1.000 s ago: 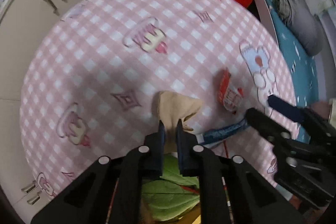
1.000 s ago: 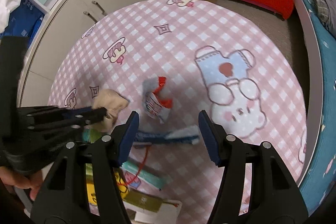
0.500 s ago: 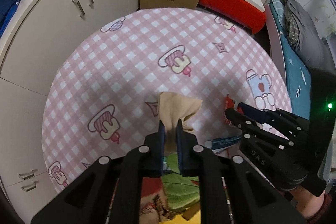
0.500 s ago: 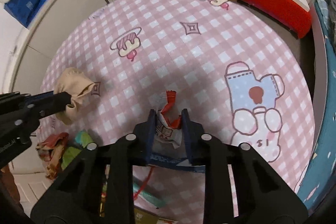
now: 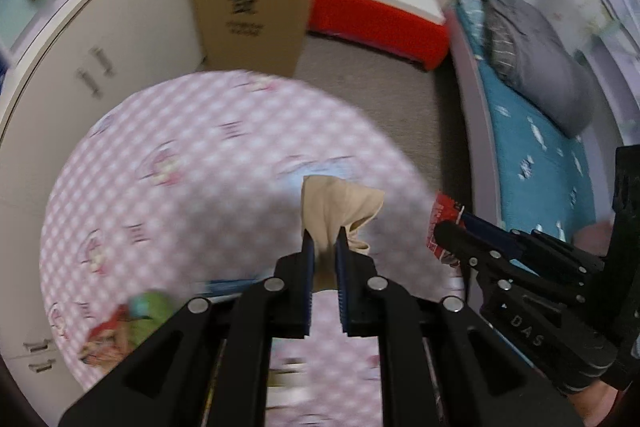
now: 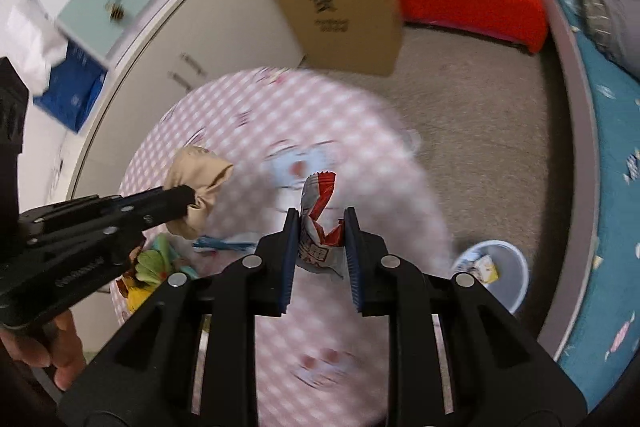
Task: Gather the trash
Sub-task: 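Carry the beige cloth and red-white packet over the light-blue bucket, then open the right tool over the bucket while the left tool releases the beige cloth, then grasp the white paper box with the left tool while the right grasps the blue toothbrush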
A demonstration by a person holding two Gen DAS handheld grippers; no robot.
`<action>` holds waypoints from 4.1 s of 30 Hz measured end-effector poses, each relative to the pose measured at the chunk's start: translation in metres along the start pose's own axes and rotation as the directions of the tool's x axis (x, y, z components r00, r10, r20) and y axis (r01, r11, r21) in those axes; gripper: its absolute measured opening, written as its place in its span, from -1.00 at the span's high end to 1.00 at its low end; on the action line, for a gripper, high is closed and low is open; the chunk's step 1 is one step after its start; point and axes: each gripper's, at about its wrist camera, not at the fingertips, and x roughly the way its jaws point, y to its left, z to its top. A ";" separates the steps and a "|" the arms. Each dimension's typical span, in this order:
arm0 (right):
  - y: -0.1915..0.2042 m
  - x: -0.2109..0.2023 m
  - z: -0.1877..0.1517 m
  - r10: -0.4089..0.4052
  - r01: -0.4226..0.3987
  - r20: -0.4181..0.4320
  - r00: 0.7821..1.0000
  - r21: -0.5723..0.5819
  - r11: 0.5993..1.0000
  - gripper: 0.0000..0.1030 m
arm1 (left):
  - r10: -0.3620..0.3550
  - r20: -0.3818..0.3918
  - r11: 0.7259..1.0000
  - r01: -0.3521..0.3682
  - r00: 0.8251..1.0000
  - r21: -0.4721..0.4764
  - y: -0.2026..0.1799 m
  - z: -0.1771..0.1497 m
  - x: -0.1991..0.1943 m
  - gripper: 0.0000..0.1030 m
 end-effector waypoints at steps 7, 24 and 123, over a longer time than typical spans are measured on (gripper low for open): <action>-0.101 -0.076 -0.016 -0.062 0.052 0.080 0.995 0.118 0.992 0.57 | -0.052 0.003 0.989 0.051 0.999 0.141 -0.123 -0.001 0.004 0.81; -0.246 -0.165 -0.087 -0.159 0.107 0.124 0.980 0.349 0.931 0.57 | -0.117 -0.086 0.920 0.141 0.989 0.367 -0.306 -0.034 0.035 0.81; 0.148 0.093 -0.053 -0.133 0.076 -0.122 0.984 -0.388 0.919 -0.07 | 0.123 -0.129 0.981 -0.140 0.984 -0.133 0.166 -0.077 -0.004 -0.01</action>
